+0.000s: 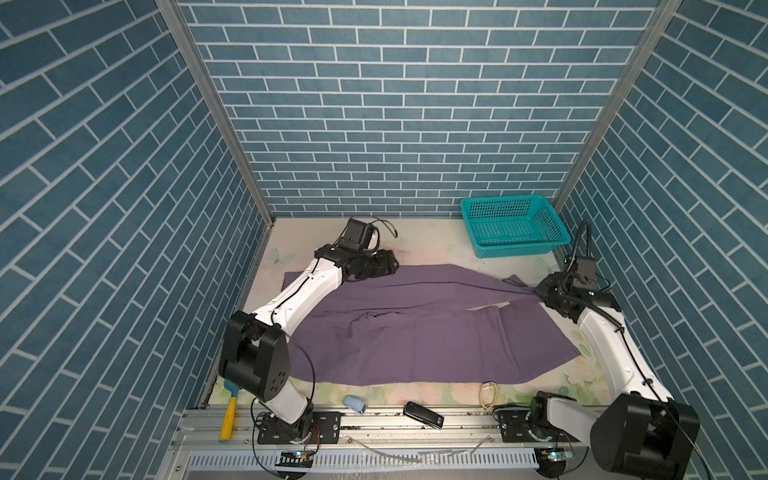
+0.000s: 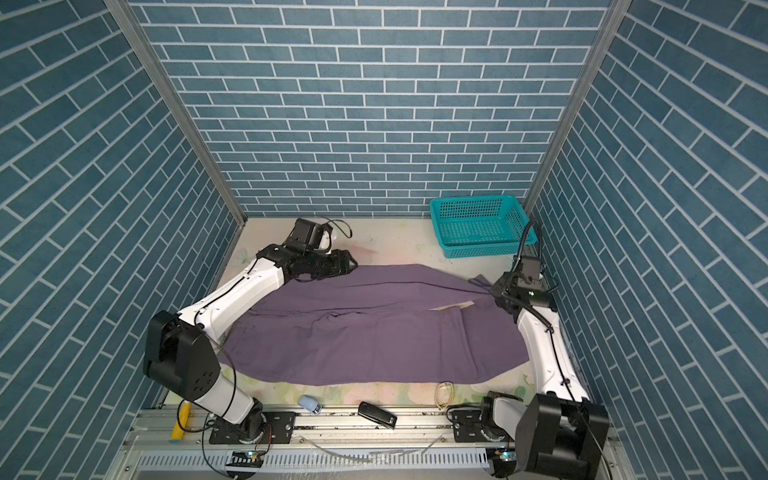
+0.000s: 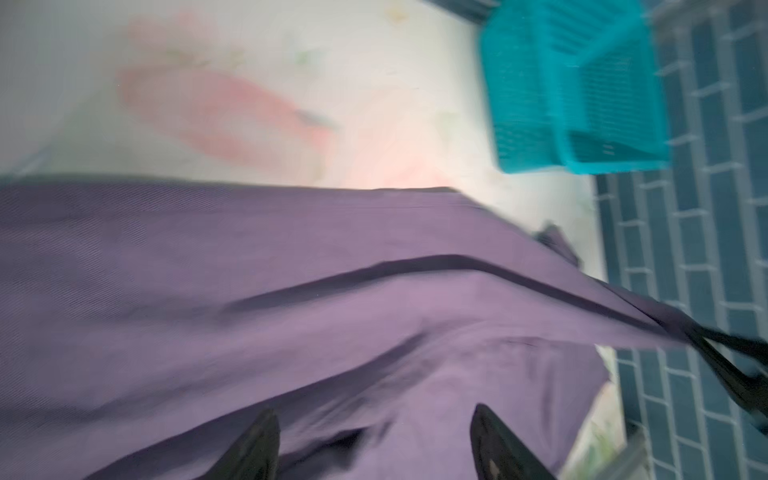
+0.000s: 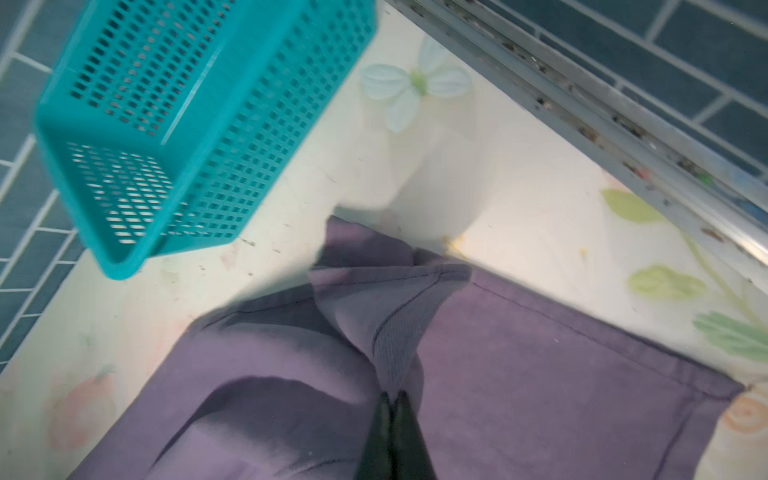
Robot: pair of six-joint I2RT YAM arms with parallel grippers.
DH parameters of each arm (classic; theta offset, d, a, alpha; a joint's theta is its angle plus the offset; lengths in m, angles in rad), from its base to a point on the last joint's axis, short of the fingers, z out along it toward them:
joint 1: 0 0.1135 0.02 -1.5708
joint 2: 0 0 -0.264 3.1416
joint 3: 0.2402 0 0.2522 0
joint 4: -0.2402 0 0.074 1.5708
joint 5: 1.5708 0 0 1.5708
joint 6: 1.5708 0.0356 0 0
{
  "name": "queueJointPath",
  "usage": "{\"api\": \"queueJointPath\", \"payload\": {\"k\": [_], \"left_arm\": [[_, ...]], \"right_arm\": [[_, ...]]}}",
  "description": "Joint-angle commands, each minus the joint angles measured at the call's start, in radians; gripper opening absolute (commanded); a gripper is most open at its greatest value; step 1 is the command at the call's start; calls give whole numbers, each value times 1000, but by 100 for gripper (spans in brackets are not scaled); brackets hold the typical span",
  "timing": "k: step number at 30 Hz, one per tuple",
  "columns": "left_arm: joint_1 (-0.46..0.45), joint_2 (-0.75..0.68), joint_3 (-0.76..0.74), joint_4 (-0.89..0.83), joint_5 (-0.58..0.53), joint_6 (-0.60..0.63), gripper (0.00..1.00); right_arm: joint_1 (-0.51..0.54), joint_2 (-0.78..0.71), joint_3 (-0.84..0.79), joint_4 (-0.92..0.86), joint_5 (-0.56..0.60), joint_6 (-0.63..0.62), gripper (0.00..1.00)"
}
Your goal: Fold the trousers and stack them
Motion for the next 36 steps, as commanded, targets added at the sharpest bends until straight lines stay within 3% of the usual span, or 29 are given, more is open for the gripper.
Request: {"api": "queueJointPath", "payload": {"k": [1, 4, 7, 13, 16, 20, 25, 32, 33, 36], "left_arm": [[76, 81, 8, -33, -94, -46, 74], [117, 228, 100, -105, -124, -38, 73], [139, 334, 160, -133, -128, -24, 71], [183, 397, 176, -138, -160, -7, 69], [214, 397, 144, -125, -175, -11, 70], [253, 410, 110, -113, -182, -13, 69], [290, 416, 86, -110, -190, -9, 69], [328, 409, 84, -127, -208, -4, 69], [332, 407, 80, -124, -213, -2, 69], [346, 410, 77, -126, -220, -3, 69]], "right_arm": [[-18, -44, -114, 104, 66, 104, 0], [-42, -27, -145, 143, 55, 113, 0], [-55, 47, -70, 161, 28, 86, 0], [-55, 228, 230, 189, -88, 16, 0], [-49, 220, 284, 300, -169, -11, 0], [-48, 99, 136, 495, -166, 3, 0], [-53, 15, -132, 485, -42, 70, 0], [-56, -41, -275, 434, 33, 131, 0], [-56, -54, -275, 397, 54, 133, 2], [-58, -98, -265, 282, 131, 128, 33]]}}
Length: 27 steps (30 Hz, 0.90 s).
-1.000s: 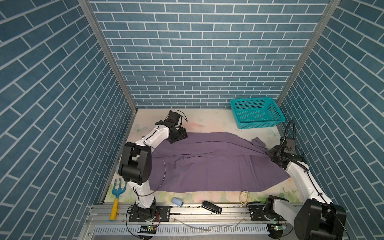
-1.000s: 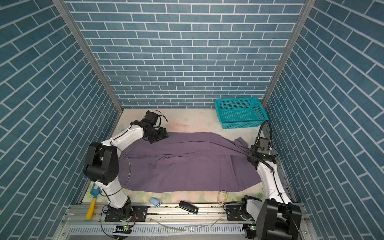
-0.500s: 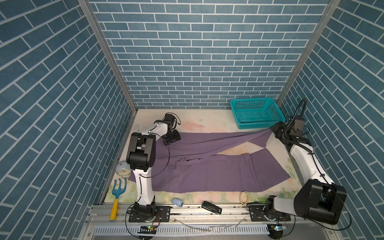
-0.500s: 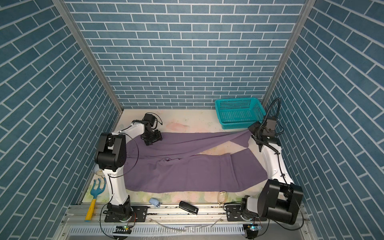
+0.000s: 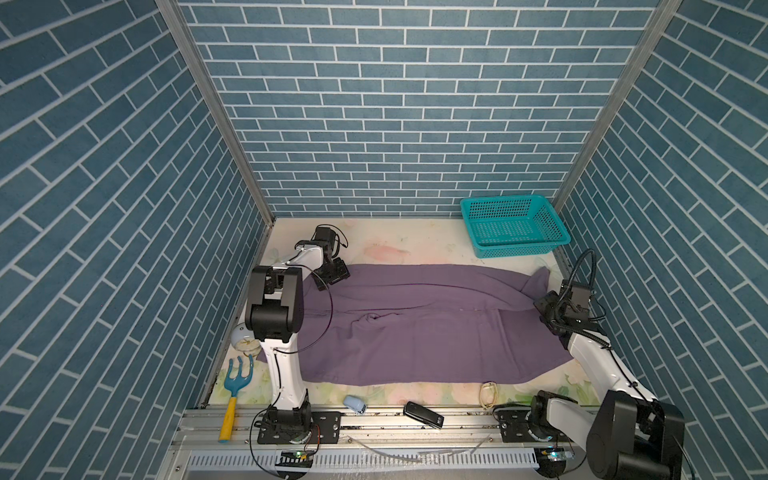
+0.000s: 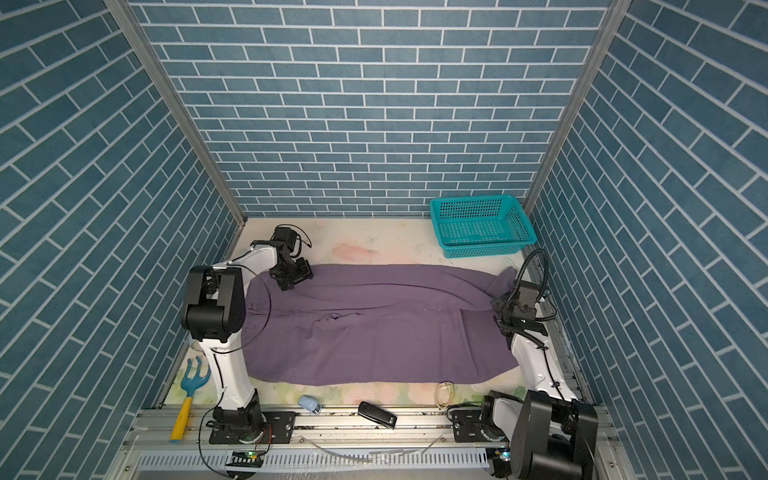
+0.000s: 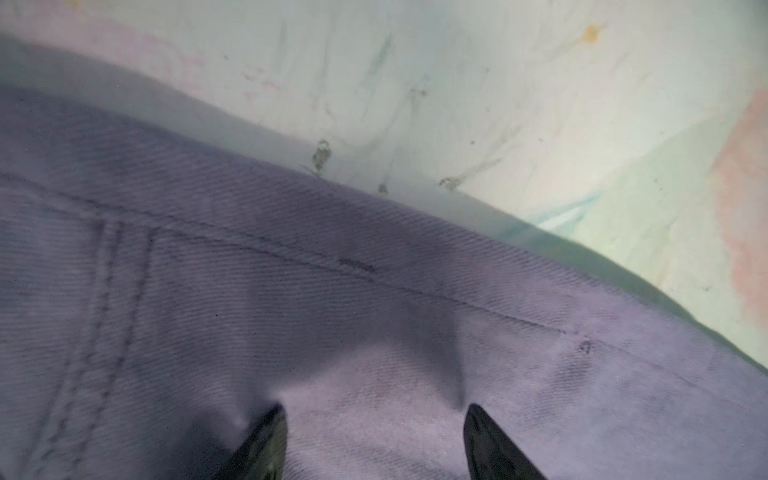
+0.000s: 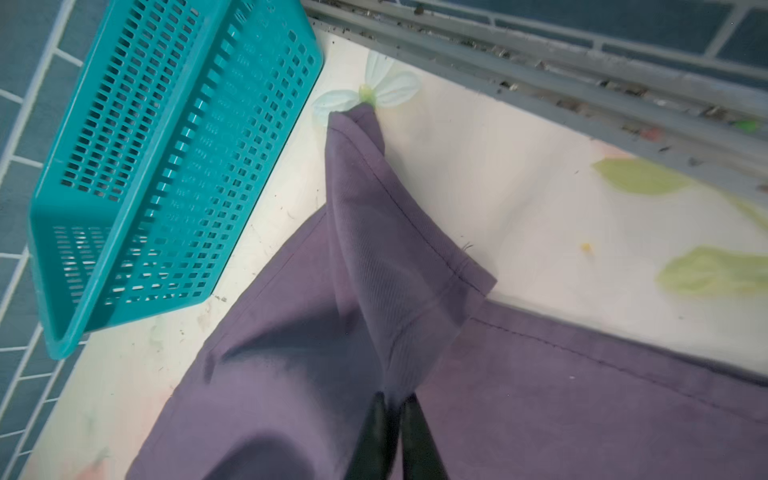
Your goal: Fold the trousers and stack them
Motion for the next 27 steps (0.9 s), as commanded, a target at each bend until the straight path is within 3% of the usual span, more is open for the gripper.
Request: {"api": "queueJointPath", "payload": {"k": [1, 4, 8, 12, 17, 18, 21, 22, 25, 27], "left_arm": [[34, 25, -40, -51, -57, 10, 69], [54, 40, -36, -60, -59, 5, 69], [87, 58, -32, -61, -62, 3, 69], [124, 67, -37, -54, -64, 0, 69], [175, 82, -37, -46, -11, -13, 68], [182, 82, -41, -36, 3, -15, 69], [186, 79, -41, -25, 28, -18, 69], [185, 82, -39, -24, 38, -20, 69], [186, 81, -41, -20, 52, -21, 68], [186, 76, -50, -14, 57, -23, 68]], "right_arm": [[-5, -69, 11, -133, 142, 23, 41], [-25, -127, 19, -220, 203, 30, 53], [-63, -162, 49, -271, 210, 23, 52], [-66, -61, 136, -200, 47, -72, 0], [-64, 145, 177, -29, -215, -71, 0], [-65, 183, 187, -11, -228, -67, 0], [-64, 292, 233, -12, -233, -77, 20], [-66, 334, 263, -23, -237, -89, 22], [-66, 440, 330, -61, -234, -107, 22], [-69, 499, 358, -55, -242, -114, 13]]}}
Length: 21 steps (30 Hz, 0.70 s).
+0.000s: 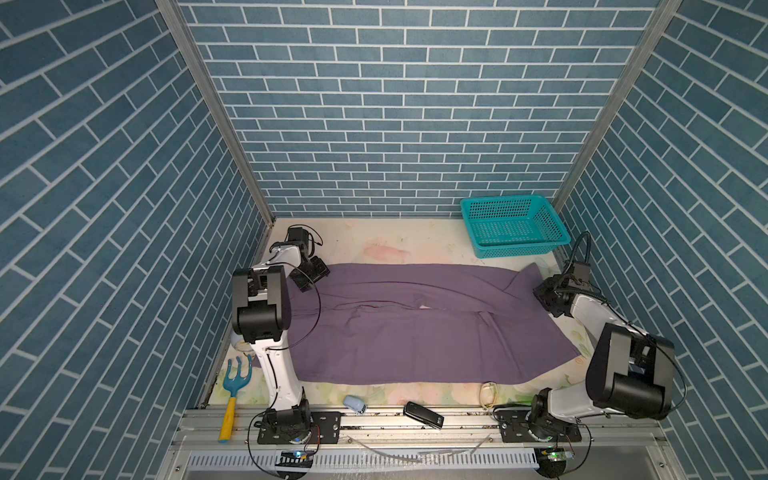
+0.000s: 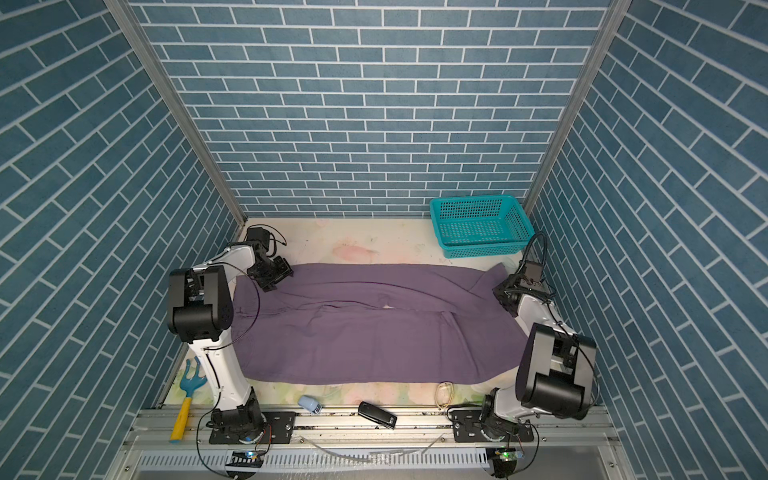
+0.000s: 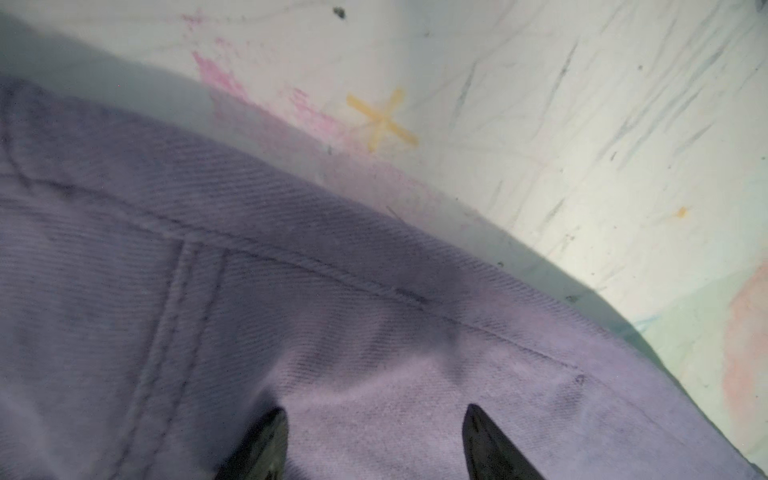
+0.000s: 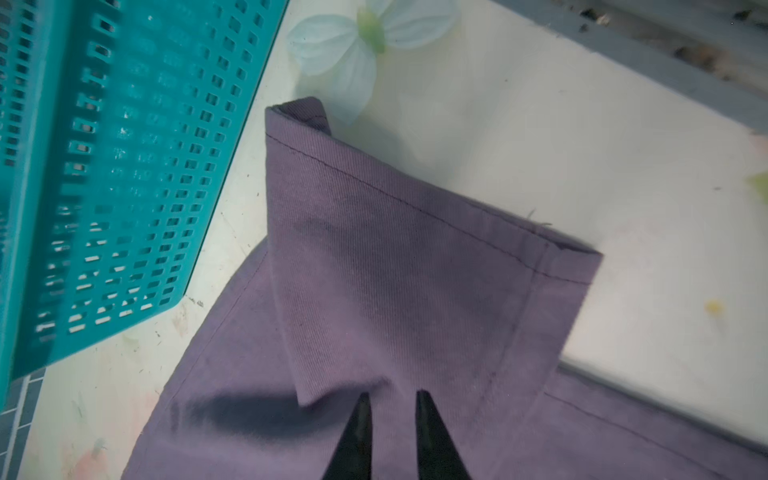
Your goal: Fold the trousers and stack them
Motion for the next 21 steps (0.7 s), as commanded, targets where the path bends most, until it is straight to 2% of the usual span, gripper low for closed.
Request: {"api": "queueJointPath", "payload": {"k": [1, 4, 7, 11, 16, 19, 21], "left_arm": [[19, 70, -55, -20, -13, -5, 68], [19, 70, -54, -21, -4, -5, 68], [18, 62, -57, -21, -5, -5, 68], [19, 54, -56, -21, -7, -4, 68], [19, 54, -62, -11, 12, -10, 68], [17, 49, -66, -5, 18, -13, 68], [14, 46, -67, -1, 21, -16, 68]], "right_arm": [[-5, 74, 77, 4, -37, -30, 8], [-8, 154, 128, -7, -48, -29, 8], [-11, 213, 165, -25, -39, -12, 22], [-60, 272, 165, -18, -64, 44, 24], [-156, 246, 74, 19, -117, 120, 15], [-213, 179, 16, -13, -83, 120, 0], [-251, 135, -30, -12, -72, 118, 0]]}}
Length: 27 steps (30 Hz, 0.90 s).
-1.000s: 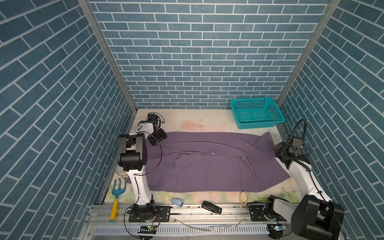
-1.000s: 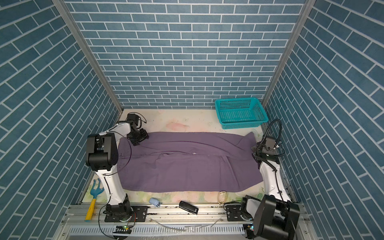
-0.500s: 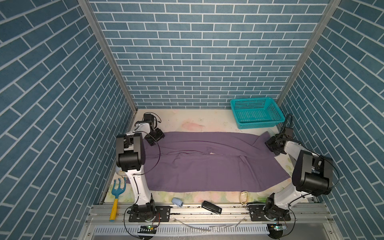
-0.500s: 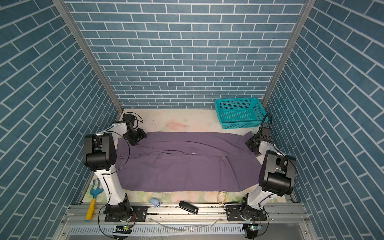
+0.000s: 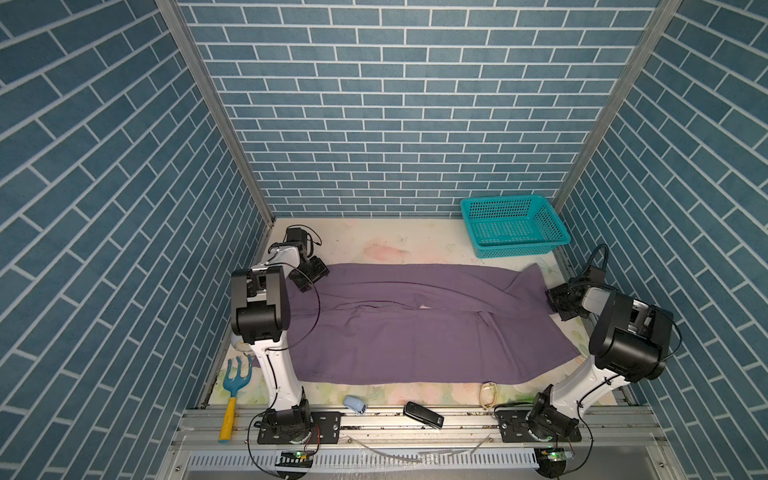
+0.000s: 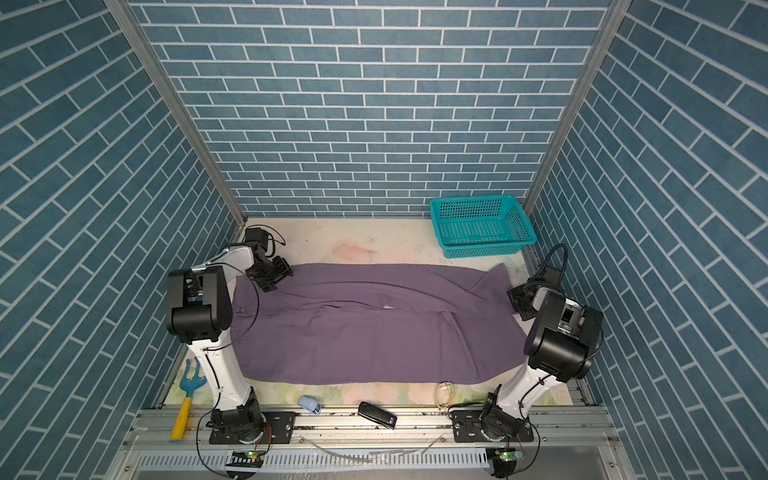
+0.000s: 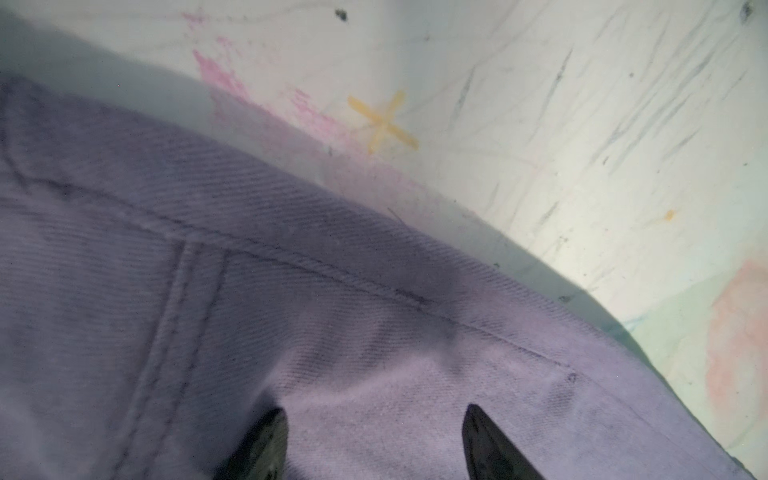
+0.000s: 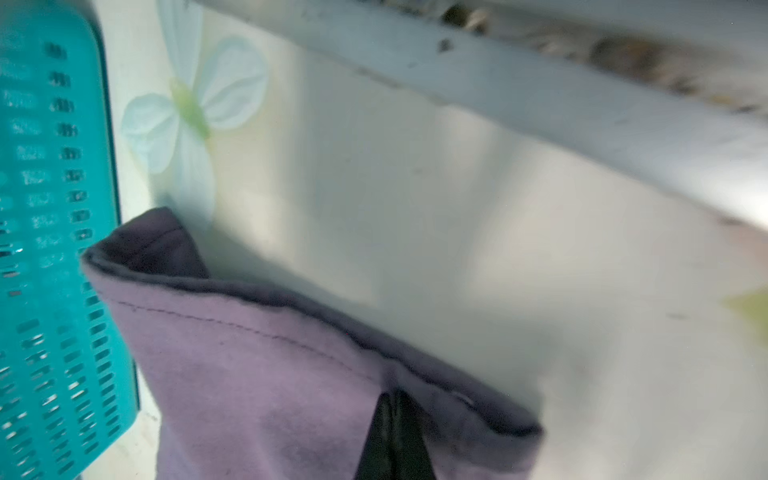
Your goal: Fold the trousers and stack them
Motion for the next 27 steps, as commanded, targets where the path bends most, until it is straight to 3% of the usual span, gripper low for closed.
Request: {"api": "queueJointPath", "payload": {"k": [1, 6, 9, 13, 19, 22, 25, 27], "left_arm": [[5, 53, -53, -17, 0, -10, 68], [-16, 42, -46, -14, 5, -7, 68], [-28, 38, -35, -29, -3, -4, 68], [-39, 25, -45, -21, -2, -4, 68], [-56, 26, -27, -26, 9, -2, 69], [-66, 27, -21, -28, 8, 0, 69], [-71, 37, -20, -25, 11, 0, 69], [-73, 47, -19, -22, 23, -3, 69]], "right_arm": [[-46, -62, -72, -50, 26, 21, 0], [7, -115, -2, -108, 64, -95, 0], [97, -123, 125, -196, 181, -158, 14], [216, -81, 282, -264, 247, -212, 21], [283, -1, 298, -224, 216, -152, 21], [285, 16, 262, -189, 195, -128, 20], [285, 34, 227, -166, 170, -113, 0], [285, 50, 204, -149, 166, -99, 0]]}}
